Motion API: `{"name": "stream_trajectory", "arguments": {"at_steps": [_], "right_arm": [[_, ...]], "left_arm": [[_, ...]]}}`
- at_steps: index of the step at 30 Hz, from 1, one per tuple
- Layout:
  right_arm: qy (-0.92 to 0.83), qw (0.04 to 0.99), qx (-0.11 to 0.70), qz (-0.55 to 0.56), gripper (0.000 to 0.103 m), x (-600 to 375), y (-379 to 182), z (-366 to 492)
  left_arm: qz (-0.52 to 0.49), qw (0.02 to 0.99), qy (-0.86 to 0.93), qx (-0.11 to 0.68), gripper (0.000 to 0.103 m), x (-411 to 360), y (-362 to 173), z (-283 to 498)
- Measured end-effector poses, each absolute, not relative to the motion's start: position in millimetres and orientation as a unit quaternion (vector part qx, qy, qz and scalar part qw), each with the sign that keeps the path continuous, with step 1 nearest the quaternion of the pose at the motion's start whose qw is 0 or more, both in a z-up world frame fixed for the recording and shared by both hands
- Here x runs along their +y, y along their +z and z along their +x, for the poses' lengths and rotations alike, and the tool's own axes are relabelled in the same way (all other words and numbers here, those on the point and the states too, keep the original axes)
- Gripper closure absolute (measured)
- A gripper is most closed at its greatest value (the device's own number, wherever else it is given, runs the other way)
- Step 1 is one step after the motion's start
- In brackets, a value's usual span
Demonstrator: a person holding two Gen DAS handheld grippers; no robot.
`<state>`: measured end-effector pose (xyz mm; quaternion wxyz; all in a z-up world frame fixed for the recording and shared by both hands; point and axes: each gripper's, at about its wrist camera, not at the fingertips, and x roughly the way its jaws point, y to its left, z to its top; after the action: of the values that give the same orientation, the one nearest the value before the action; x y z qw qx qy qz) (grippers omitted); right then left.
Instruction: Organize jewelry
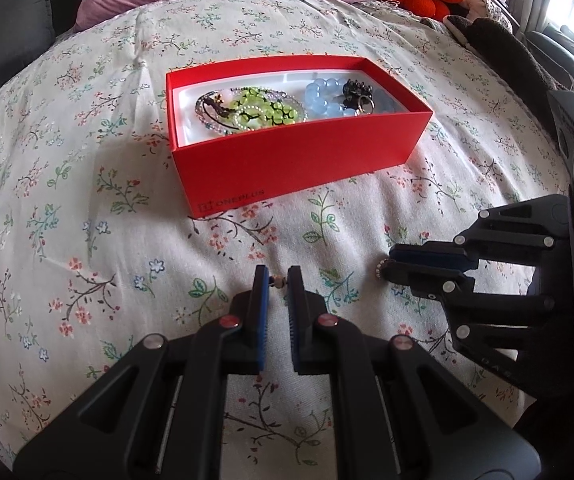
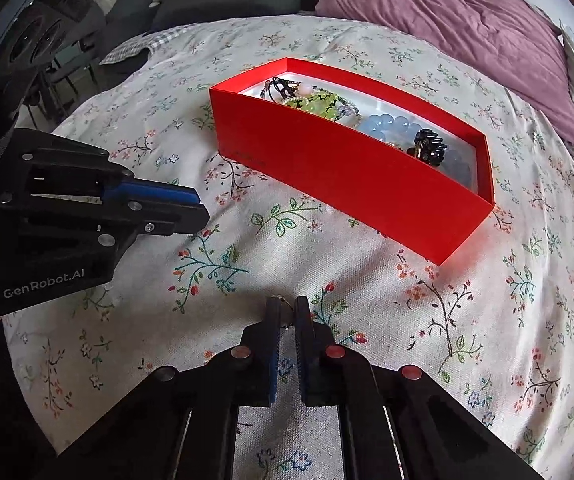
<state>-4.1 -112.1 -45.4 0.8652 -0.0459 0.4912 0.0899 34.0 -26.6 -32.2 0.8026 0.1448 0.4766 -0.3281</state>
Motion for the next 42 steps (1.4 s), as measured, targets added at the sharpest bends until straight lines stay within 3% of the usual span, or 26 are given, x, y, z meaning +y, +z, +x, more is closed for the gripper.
{"name": "stream_trajectory", "arguments": {"at_steps": [5,7,9,14,19,21,42], "right_arm": [[0.098,0.865,0.491,-0.033,0.083,-118,-42,-7],[0.108,0.863,0.493,-0.035,0.065,-117,-44,-7],[0.113,0.864,0.489,-0.045,0.056,-112,-45,-9],[0.109,0.86,0.494,-0.063,0.062,-104,-51,-6],[0.121,0.859,0.493,-0.074,0.082,-97,-53,-8],[0.124,0.858,0.493,-0.075,0.086,-95,-53,-7],[0.098,0.866,0.485,-0.07,0.087,-102,-33,-8]], "left_arm": [[0.145,0.803,-0.327,0.477,0.093,-26,-33,34],[0.146,0.802,-0.327,0.478,0.093,-26,-34,35],[0.147,0.802,-0.327,0.479,0.093,-26,-34,34],[0.151,0.799,-0.327,0.481,0.093,-27,-37,32],[0.149,0.8,-0.327,0.481,0.093,-26,-36,32],[0.149,0.8,-0.327,0.481,0.093,-26,-36,32],[0.135,0.811,-0.33,0.463,0.093,-28,-18,37]]}}
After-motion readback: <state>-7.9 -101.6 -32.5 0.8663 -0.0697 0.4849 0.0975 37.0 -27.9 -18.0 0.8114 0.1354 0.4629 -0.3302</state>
